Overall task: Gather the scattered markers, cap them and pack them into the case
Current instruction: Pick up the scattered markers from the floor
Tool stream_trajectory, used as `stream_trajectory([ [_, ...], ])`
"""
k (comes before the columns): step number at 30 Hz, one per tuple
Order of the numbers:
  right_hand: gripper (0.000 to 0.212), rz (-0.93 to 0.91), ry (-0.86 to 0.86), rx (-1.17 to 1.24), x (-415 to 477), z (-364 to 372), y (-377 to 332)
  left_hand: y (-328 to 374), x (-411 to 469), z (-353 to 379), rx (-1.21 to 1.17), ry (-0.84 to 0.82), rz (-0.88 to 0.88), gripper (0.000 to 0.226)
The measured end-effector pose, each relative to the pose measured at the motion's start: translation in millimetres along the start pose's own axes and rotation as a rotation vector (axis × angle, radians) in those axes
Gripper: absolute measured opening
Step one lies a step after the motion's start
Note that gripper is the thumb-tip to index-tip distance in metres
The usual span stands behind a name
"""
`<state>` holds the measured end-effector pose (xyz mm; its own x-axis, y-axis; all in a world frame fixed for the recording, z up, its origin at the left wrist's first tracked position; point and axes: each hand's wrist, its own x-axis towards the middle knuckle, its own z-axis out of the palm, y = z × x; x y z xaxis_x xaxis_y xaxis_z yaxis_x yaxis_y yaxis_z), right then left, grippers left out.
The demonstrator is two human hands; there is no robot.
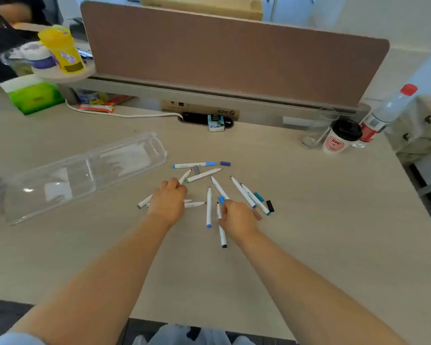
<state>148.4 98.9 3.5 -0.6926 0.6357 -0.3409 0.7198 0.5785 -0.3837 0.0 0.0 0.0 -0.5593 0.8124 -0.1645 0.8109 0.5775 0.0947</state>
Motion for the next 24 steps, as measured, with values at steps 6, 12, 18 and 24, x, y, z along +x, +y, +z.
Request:
stream_trajectory([
  [6,0.037,0.114,-0.026,-0.068,12.7,17.2,-8.7,-12.8,6.7,11.3,0.091,-0.081,0.101,0.034],
  [12,0.039,0.198,-0.020,-0.051,18.4,22.6,-16.0,-13.9,15.4,26.1,0.205,-0.091,0.156,0.030],
  [18,0.024,0.266,0.124,0.231,33.9,13.8,-29.0,-20.1,15.1,32.8,0.189,-0.041,0.147,0.031],
  [24,0.021,0.298,0.071,0.118,52.7,20.0,-39.5,-40.9,21.9,31.9,0.095,-0.036,0.116,0.034],
])
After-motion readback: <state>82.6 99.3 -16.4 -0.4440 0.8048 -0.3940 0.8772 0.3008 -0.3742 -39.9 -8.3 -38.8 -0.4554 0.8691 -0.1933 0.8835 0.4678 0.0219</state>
